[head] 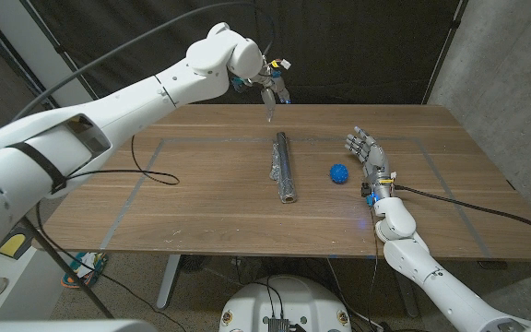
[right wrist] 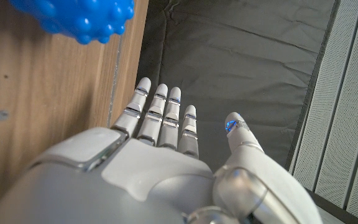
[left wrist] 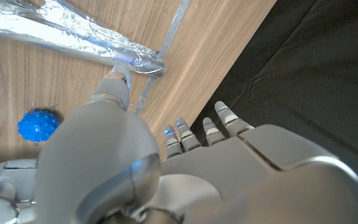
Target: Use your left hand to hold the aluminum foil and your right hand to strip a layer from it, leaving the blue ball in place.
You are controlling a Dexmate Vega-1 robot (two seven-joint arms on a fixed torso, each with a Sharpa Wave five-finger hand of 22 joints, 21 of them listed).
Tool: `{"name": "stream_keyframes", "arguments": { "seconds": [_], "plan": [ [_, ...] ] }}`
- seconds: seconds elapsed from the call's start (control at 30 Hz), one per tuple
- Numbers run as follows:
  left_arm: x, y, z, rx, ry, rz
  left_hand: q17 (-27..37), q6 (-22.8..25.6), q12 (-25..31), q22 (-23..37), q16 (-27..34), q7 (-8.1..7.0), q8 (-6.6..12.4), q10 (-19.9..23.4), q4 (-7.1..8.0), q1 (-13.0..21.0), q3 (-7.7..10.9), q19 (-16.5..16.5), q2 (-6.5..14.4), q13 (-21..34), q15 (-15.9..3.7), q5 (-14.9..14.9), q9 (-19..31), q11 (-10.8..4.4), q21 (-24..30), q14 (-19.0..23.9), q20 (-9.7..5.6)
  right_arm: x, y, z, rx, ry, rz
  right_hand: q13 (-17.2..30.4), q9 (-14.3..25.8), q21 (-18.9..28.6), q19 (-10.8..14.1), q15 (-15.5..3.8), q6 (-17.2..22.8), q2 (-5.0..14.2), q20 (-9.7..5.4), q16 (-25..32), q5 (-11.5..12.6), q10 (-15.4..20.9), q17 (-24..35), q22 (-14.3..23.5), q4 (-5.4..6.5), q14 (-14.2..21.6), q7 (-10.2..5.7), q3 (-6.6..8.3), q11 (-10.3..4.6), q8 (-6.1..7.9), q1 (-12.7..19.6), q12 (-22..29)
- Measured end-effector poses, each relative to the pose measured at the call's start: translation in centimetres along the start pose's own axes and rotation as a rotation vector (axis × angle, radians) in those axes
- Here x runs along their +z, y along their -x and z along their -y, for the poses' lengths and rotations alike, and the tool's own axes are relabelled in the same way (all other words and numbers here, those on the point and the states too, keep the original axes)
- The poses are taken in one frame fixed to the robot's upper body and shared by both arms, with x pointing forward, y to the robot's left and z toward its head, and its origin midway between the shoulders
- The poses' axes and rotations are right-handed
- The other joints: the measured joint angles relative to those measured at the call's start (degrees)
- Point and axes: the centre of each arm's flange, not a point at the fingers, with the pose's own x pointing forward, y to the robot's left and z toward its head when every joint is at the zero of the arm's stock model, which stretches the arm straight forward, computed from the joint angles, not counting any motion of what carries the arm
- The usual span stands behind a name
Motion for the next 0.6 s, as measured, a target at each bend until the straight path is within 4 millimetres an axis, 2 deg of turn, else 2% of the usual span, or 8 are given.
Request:
{"name": "stream_keyframes", "arguments": {
  "seconds": [0.07, 0.13, 0.2, 0.4, 0.6],
  "plan": [
    [0.8, -0.3, -0.2, -0.005, -0.030, 0.023, 0.0, 0.5, 0.0, 0.0, 0.2, -0.48, 0.42, 0.2, 0.07, 0.1, -0.41, -0.1, -0.1, 0.0, 0.00, 0.0, 0.0, 0.15, -0.2, 0.0, -0.14, 0.1, 0.0, 0.0, -0.002, 0.005, -0.002, 0.0, 0.0, 0.0, 0.0, 0.00, 0.0, 0.00, 0.00, 0.0, 0.0, 0.2, 0.0, 0.0, 0.00, 0.0, 0.05, 0.00, -0.18, 0.00, 0.0, 0.0],
    [1.4, -0.5, -0.3, -0.014, -0.058, 0.046, 0.0, 1.5, 0.0, 0.0, 0.2, -0.22, 0.69, 0.7, 0.40, 0.3, -1.05, -0.5, -0.4, 0.2, -0.01, 0.0, 0.3, 0.20, -0.6, 0.0, -0.33, 0.3, 0.1, -0.1, -0.003, 0.009, -0.003, 0.0, 0.0, 0.0, 0.0, 0.00, 0.0, 0.00, 0.00, 0.0, 0.0, 0.4, 0.0, 0.0, 0.00, 0.0, 0.05, 0.00, 0.00, 0.00, 0.0, 0.0],
    [1.9, -0.6, -0.4, -0.019, -0.076, 0.061, 0.0, 2.3, 0.0, 0.0, 0.2, -0.27, 1.30, 0.9, 0.53, 0.2, -1.81, -1.4, -1.6, 0.3, 0.00, 0.0, 0.4, 0.39, -1.0, -0.1, 0.10, 0.5, 0.2, -0.1, -0.003, 0.013, -0.003, 0.0, 0.0, 0.0, 0.0, 0.00, 0.0, 0.00, 0.00, 0.0, 0.0, 0.4, 0.2, 0.0, 0.00, 0.0, 0.05, 0.00, 0.04, 0.00, 0.0, 0.0],
    [3.5, -1.3, -0.2, -0.054, -0.135, 0.120, 0.0, 3.6, 0.0, 0.1, 0.2, -0.27, 2.14, 0.9, 0.85, 0.5, -2.78, -3.0, -2.2, 0.5, 0.00, 0.0, 0.8, 0.39, -1.7, -1.3, 0.73, 0.9, 0.4, -0.2, -0.009, 0.022, -0.003, 0.0, 0.0, 0.0, 0.0, -0.01, 0.0, -0.27, 0.00, 0.0, 0.0, 0.4, 0.3, 0.0, 0.24, 0.0, 0.05, -0.24, 0.03, 0.00, -0.3, 0.0],
    [4.7, -1.9, 0.2, -0.081, -0.176, 0.155, 0.1, 6.9, 0.0, 0.2, 0.2, -0.30, 4.26, 1.9, 1.38, 0.8, -4.07, -5.6, -2.5, 0.8, -0.10, 0.0, 1.6, 0.20, -2.9, -1.5, 1.64, 1.3, 0.7, -0.3, -0.013, 0.031, -0.003, 0.0, 0.0, 0.0, 0.0, -0.01, 0.4, 0.00, 0.00, 0.0, 0.0, 0.4, 0.3, 0.0, 0.41, 0.0, -0.26, -0.42, 0.03, 0.00, -1.1, 0.0]
  ]
}}
